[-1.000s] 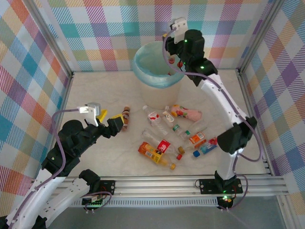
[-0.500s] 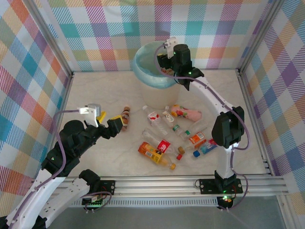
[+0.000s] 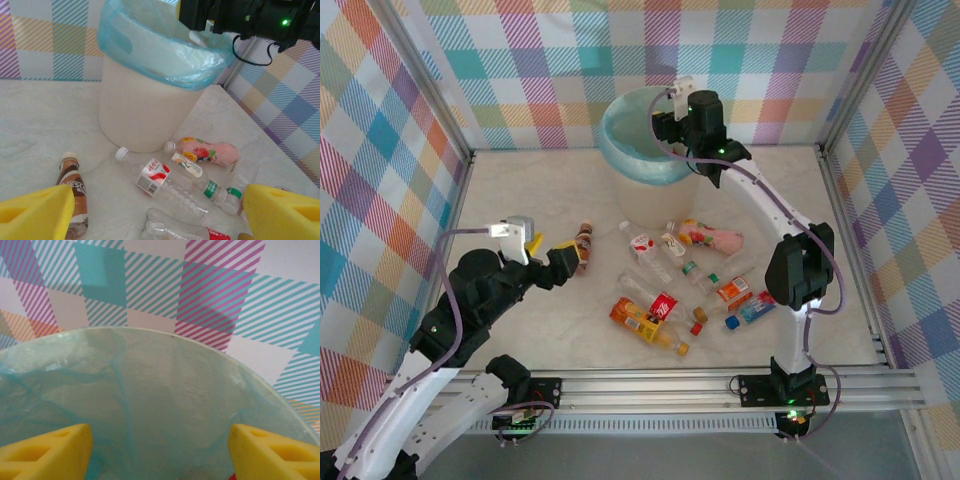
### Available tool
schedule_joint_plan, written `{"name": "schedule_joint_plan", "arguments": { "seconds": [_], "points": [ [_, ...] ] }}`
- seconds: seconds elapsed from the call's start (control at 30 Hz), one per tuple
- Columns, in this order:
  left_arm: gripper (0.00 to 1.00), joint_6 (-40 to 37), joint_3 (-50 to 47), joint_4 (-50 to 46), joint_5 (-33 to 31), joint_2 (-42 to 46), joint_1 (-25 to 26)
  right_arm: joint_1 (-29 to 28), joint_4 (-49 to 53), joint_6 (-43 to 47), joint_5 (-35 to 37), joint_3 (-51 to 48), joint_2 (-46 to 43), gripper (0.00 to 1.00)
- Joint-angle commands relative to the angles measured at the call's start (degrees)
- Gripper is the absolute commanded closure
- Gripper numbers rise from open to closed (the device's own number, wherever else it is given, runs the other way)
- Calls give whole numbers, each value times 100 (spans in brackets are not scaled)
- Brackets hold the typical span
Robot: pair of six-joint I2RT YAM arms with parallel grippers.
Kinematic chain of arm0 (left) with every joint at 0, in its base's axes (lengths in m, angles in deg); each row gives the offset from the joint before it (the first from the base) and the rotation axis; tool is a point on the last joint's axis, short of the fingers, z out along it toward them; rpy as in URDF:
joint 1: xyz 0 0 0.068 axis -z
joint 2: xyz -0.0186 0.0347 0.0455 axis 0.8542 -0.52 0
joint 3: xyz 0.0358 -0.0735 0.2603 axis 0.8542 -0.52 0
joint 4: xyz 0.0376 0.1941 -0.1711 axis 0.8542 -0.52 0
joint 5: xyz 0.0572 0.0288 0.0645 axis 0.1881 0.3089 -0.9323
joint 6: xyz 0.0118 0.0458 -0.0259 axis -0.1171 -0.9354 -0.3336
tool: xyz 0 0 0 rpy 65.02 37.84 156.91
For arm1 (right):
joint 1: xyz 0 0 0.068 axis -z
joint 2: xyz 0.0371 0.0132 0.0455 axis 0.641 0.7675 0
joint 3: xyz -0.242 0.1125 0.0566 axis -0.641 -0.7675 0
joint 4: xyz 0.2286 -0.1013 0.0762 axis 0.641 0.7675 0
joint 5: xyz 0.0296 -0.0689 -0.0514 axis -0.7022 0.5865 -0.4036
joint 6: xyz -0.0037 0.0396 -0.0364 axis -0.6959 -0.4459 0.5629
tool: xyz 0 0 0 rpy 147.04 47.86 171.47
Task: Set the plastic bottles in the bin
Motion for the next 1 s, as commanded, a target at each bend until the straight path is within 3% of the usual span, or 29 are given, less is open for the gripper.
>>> {"name": "schedule_joint_plan", "arguments": {
  "seconds": [0.0,0.2,0.37,0.77,0.97],
  "points": [
    [13,-107,265,-189,-86,-244,30,27,248,-382,-425,352,-492,28],
    [14,-82,532,-541,-82,-834,27,16,652,-914,-1079,335,-1154,28],
    [16,454,725,-815,-83,-1524,30,-66,879,-1263,-1451,-105,-1875,29],
    [19,1460,949,-1039,208,-3110,47,-580,561,-1949,-1393,-3202,-4033,30],
    [20,2107,709,-833,747,-3497,220,-608,702,-2388,-1353,-4605,-4764,32]
  ]
}}
